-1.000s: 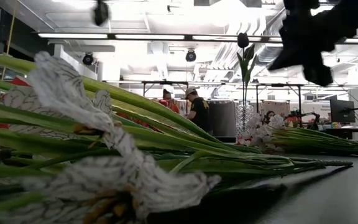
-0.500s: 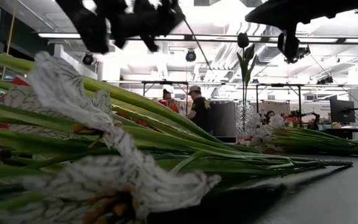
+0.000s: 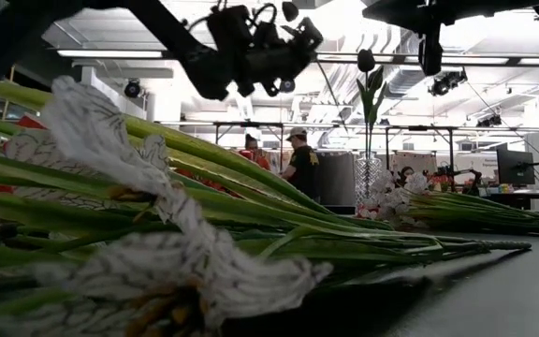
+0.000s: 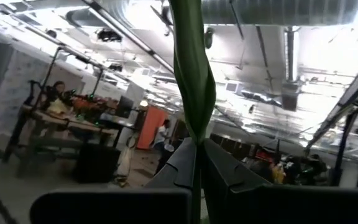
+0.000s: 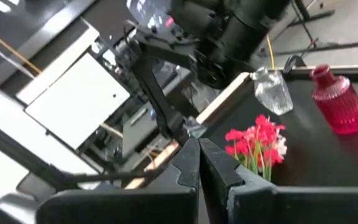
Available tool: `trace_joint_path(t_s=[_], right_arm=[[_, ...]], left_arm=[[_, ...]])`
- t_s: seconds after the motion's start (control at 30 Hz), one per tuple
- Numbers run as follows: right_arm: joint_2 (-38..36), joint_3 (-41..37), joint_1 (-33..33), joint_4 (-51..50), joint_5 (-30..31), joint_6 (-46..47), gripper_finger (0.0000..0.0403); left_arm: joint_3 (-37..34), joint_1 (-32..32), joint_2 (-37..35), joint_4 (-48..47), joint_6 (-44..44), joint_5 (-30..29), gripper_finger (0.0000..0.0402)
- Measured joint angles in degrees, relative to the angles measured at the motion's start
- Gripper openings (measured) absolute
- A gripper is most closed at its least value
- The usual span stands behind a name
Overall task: Sort flowers into vase by color
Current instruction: Put the black flower into the right transparent flower vase
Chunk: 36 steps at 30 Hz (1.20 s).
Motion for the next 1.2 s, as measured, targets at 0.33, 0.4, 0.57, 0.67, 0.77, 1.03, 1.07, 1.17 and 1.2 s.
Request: trace_joint_path(t_s=[0.33,0.4,0.57,0.67,0.77,1.03,1.07,1.17,1.2], right_arm=[[0.0,0.0,0.0,2.9,3.4,-1.1,0.0000],[0.0,0.0,0.0,2.9,3.8,-1.1,0.0000],[0.0,0.0,0.0,3.2,4.0,-1.1,0.0000],[0.0,0.0,0.0,3.3,4.0,-1.0,0.0000],[0.0,0.0,0.0,3.3,4.0,-0.5,0.0000],[0.0,0.0,0.0,3.3,4.1,-0.8,0.0000],[0.0,0.0,0.0,3.3,4.1,-1.0,0.0000],[0.0,0.0,0.0,3.3,4.1,-1.1,0.0000],[0.0,0.0,0.0,3.3,4.2,-1.1,0.0000]], left_arm=[[8.7,2.1,7.8,-0.4,-4.9,1.9,0.0000],[9.3,2.2,8.7,-0.4,-5.0,1.9,0.0000],[11.0,2.5,10.8,-0.5,-6.4,1.9,0.0000],[13.2,2.5,13.0,-0.6,-8.5,2.4,0.0000],[14.8,2.5,14.3,-1.0,-8.0,3.8,0.0000],[14.9,2.5,14.3,-2.0,-4.5,5.4,0.0000],[14.9,2.6,14.3,-1.9,-4.5,6.0,0.0000],[14.9,2.7,14.3,-3.1,-4.4,8.8,0.0000],[14.9,2.8,14.3,-4.2,-4.4,9.8,0.0000]])
